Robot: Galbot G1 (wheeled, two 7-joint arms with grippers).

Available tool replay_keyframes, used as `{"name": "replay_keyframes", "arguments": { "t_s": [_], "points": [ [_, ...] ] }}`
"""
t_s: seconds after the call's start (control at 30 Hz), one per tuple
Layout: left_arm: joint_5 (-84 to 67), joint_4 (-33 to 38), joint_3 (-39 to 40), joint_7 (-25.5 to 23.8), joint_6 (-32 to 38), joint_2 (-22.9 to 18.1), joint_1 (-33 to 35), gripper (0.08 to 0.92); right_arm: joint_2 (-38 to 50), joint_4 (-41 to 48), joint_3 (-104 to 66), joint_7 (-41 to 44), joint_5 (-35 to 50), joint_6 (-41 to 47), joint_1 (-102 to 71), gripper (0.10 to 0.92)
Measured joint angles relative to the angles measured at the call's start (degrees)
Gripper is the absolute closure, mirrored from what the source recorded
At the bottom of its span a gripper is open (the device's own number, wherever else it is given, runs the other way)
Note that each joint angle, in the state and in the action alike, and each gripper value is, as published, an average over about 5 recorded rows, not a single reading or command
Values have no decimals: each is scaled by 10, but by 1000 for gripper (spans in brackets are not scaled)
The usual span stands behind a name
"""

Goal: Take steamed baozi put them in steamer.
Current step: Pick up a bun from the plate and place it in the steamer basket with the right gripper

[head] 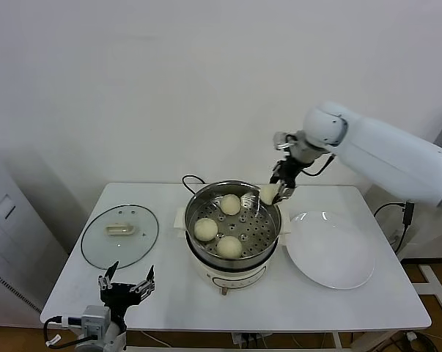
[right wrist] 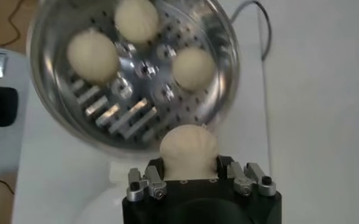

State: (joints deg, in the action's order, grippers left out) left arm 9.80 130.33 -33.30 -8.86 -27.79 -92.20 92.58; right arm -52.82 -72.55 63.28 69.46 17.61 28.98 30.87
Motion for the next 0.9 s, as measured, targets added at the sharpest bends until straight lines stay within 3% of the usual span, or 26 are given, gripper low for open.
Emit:
{"name": "replay_keyframes", "arguments": {
  "t_s": [0.27, 0.9],
  "points": [
    [-9, 6, 6, 0, -5, 0, 0, 177, -45, 2, 38, -15, 11, 27, 1, 499],
    [-16, 10, 8, 0, -6, 0, 2, 177, -67, 1, 47, -44, -50, 49, -55, 498]
  ]
}}
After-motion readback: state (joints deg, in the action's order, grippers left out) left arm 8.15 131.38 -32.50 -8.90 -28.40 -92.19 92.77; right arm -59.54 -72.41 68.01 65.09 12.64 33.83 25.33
